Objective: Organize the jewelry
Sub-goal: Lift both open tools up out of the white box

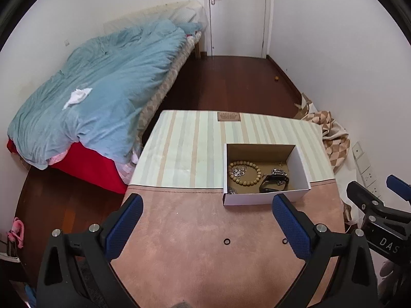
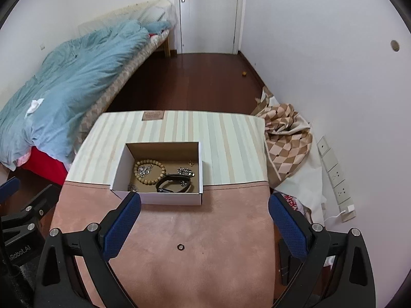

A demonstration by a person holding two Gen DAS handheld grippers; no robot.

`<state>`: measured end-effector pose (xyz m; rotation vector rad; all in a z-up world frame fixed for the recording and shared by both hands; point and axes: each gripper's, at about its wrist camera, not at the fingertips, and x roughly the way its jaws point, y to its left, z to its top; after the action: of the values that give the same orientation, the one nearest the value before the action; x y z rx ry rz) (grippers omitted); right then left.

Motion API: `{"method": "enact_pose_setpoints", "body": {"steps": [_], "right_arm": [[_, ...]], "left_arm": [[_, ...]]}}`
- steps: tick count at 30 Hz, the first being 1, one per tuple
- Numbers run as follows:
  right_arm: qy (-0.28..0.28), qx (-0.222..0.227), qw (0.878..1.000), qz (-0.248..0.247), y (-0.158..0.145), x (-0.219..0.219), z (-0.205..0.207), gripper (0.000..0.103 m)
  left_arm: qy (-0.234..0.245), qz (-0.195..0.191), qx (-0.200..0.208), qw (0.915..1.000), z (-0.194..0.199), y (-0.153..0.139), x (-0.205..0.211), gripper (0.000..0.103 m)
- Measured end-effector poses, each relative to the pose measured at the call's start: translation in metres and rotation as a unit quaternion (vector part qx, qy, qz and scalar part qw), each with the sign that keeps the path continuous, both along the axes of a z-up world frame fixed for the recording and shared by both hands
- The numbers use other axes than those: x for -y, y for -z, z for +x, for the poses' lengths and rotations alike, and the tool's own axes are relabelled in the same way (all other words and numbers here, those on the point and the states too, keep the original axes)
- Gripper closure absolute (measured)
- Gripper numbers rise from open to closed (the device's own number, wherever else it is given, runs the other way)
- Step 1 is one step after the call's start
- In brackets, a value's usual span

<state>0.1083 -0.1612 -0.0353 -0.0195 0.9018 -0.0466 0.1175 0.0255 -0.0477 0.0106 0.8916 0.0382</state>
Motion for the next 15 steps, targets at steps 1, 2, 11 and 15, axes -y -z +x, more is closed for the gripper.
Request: {"method": "enact_pose_setpoints", "body": {"steps": [1,2,11,15], "right_arm": [[-0.001,0.004,1.000,0.001,-0.004,-0.001,-0.004,0.002],[-0.001,0.008,1.000,0.002,-0.009,-0.001,-0.008,0.002],[0.004,0.008,1.000,0.023,-0.010,0.002,-0.026,0.002],[0.010,-0.033,0.999,0.029,0.043,0.004,-0.025,0.003]], "left_arm": [[0.000,-0.001,0.006,1.0000,-0.004,-0.005,0.001,0.000],[0.000,0.001,0.012,0.9999,-0.009,-0.010,0.002,0.000],[-0.018,0.006,0.033,0.9993,-0.022,-0.017,-0.001,0.000],[-0.033,0.026,0.012,0.9991,-0.019,0.015,-0.003,0.000]]}}
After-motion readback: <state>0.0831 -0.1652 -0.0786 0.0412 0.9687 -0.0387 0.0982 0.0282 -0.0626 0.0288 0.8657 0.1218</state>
